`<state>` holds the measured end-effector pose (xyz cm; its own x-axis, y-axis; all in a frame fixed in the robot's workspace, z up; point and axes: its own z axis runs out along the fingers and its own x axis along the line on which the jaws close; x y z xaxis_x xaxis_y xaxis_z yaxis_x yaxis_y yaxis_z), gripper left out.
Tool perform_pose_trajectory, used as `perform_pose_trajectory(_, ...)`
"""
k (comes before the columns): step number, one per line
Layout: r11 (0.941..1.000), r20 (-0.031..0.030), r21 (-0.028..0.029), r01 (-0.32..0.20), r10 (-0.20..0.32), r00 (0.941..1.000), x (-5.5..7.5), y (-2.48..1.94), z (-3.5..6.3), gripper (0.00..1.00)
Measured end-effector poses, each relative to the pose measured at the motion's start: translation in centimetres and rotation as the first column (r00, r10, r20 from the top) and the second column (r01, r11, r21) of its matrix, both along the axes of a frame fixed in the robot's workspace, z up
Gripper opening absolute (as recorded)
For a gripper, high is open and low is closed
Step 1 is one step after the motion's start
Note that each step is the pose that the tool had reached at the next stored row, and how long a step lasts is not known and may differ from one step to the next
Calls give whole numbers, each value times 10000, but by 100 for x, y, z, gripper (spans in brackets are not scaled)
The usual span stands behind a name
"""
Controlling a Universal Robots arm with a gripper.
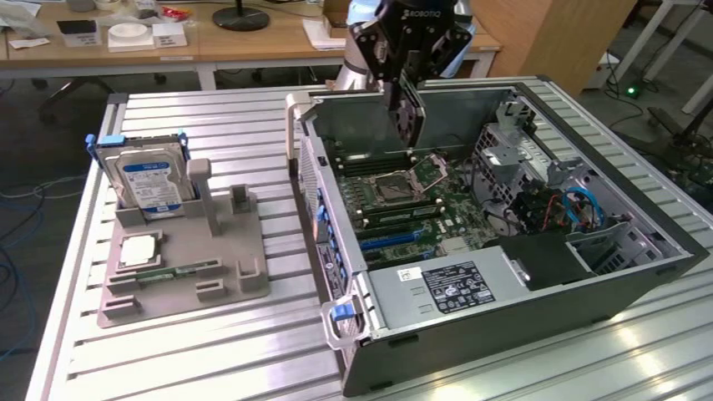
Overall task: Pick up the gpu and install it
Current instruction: 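Pick up the gpu and move the gpu toward the slot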
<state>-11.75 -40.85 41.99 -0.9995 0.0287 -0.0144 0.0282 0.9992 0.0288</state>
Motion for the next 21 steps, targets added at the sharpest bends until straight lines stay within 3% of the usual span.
perform_pose_trajectory(21, 10000, 0, 0, -38, 38, 10000, 224, 0, -2, 27)
